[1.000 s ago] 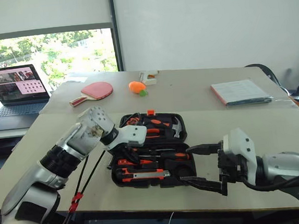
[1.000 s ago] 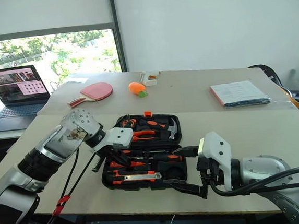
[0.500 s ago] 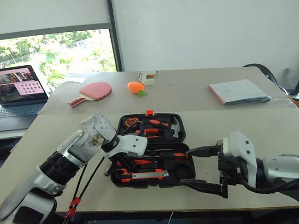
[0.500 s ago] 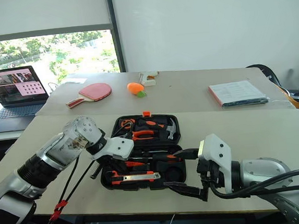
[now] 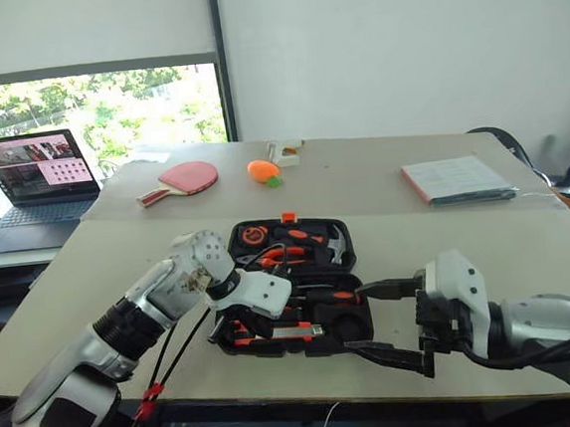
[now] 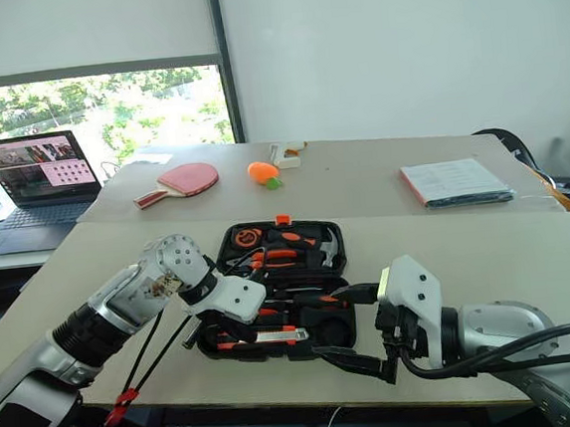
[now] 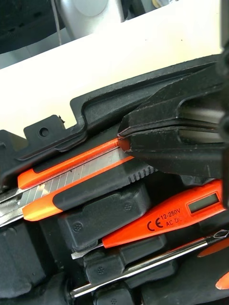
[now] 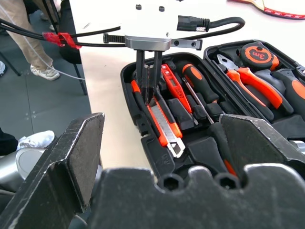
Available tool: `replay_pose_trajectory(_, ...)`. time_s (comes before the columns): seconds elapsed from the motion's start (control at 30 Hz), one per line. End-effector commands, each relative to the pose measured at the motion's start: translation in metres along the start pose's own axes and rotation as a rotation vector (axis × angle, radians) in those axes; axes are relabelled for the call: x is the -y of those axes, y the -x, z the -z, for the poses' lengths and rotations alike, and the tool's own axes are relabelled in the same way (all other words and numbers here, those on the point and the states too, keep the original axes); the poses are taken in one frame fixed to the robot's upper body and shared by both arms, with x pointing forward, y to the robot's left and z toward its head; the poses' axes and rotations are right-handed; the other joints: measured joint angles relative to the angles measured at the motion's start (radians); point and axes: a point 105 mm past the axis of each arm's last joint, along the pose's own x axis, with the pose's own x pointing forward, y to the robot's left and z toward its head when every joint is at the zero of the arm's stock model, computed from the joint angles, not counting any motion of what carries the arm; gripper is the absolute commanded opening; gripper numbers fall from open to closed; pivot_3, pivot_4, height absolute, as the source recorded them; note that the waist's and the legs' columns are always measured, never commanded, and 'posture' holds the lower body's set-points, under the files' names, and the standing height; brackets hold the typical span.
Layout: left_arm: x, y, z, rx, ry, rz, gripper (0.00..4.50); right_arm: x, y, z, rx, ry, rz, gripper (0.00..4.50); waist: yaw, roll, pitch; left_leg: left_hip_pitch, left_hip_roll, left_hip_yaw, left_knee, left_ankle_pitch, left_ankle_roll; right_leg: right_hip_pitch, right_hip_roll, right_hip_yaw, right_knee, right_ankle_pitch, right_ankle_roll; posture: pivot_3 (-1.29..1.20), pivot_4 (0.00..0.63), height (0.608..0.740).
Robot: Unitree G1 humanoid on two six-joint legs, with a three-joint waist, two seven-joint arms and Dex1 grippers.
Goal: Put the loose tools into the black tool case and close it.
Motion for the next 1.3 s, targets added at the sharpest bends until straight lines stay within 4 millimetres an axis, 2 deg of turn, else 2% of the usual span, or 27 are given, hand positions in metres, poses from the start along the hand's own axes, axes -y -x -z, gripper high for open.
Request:
replay_pose_trajectory(0.03,-0.005,0.002,0.011,0.023,0.108,-0.024,0.07,-0.003,0.003,-0.008,0.011,0.041,-0.004,4.5,0.0,0.0,0.0,0.0,0.0,0.0,0.0,0.0,0.0,0.0,0.0,0.0,0.0,0.0,0.0,0.0,0.15,0.74)
replay_pose_trajectory(0.2,-0.017,0.011,0.02,0.026,0.172,-0.074,0.07,-0.003,0.003,-0.008,0.009,0.047,-0.016,4.5,0.002,0.0,0.0,0.0,0.0,0.0,0.0,0.0,0.0,0.0,0.0,0.0,0.0,0.0,0.0,0.0,0.15,0.74)
replay_pose_trajectory(0.4,-0.017,0.0,0.029,0.015,0.205,-0.069,0.07,-0.001,0.001,-0.01,0.014,0.052,-0.018,4.5,-0.001,0.001,0.0,-0.001,0.0,-0.001,0.0,0.0,0.0,-0.001,0.0,0.0,0.0,0.0,0.0,0.0,0.15,0.74)
replay_pose_trajectory(0.53,-0.021,0.005,0.024,0.058,0.225,-0.081,0.07,-0.001,0.001,-0.01,0.013,0.053,-0.018,4.5,0.005,0.002,-0.001,-0.001,0.0,-0.001,0.0,0.0,0.0,-0.001,0.0,0.0,0.0,0.0,0.0,0.0,0.15,0.74)
replay_pose_trajectory(0.73,-0.024,0.037,0.001,0.185,0.174,-0.119,0.07,0.003,0.006,-0.008,-0.006,0.05,0.006,4.5,0.002,0.002,-0.001,-0.003,0.0,-0.001,-0.001,0.0,0.0,-0.004,0.0,0.0,0.0,0.0,0.0,0.0,0.15,0.74)
replay_pose_trajectory(0.83,-0.037,0.066,-0.025,0.397,0.079,-0.261,0.07,0.018,0.018,0.003,-0.074,0.031,0.095,4.5,0.004,0.002,-0.001,-0.011,0.001,-0.002,-0.001,0.0,0.0,-0.012,0.0,0.0,0.0,0.003,-0.005,0.0,0.15,0.74)
replay_pose_trajectory(0.87,-0.041,0.074,-0.027,0.439,0.072,-0.309,0.07,0.022,0.022,0.007,-0.095,0.024,0.121,4.5,0.005,0.002,-0.001,-0.014,0.0,-0.003,-0.001,0.0,0.0,-0.015,-0.001,0.0,0.001,0.004,-0.007,0.0,0.15,0.74)
replay_pose_trajectory(0.97,-0.045,0.089,-0.015,0.457,0.134,-0.366,0.07,0.038,0.038,0.022,-0.154,0.006,0.216,4.5,0.006,0.001,-0.001,-0.019,-0.001,-0.002,0.0,0.0,0.002,-0.018,-0.002,0.0,0.0,0.005,-0.007,0.0,0.15,0.74)
replay_pose_trajectory(1.03,-0.046,0.103,-0.008,0.515,0.218,-0.372,0.45,0.056,0.057,0.034,-0.198,-0.039,0.315,4.5,0.003,0.001,-0.001,-0.018,-0.003,-0.002,-0.001,-0.001,0.002,-0.018,-0.002,0.0,0.0,0.005,-0.007,0.0,0.15,0.74)
replay_pose_trajectory(1.1,-0.043,0.116,-0.007,0.59,0.264,-0.37,1.06,0.069,0.076,0.043,-0.232,-0.077,0.386,4.5,0.001,0.001,-0.001,-0.018,-0.003,-0.001,-0.001,-0.001,0.002,-0.018,-0.002,0.0,0.0,0.005,-0.007,0.0,0.15,0.74)
replay_pose_trajectory(1.3,-0.023,0.149,-0.024,0.757,0.239,-0.353,3.06,0.086,0.114,0.063,-0.348,-0.125,0.435,4.5,-0.007,0.001,0.0,-0.018,-0.002,0.0,-0.001,-0.001,0.002,-0.018,-0.001,0.0,0.0,0.005,-0.007,0.0,0.15,0.74)
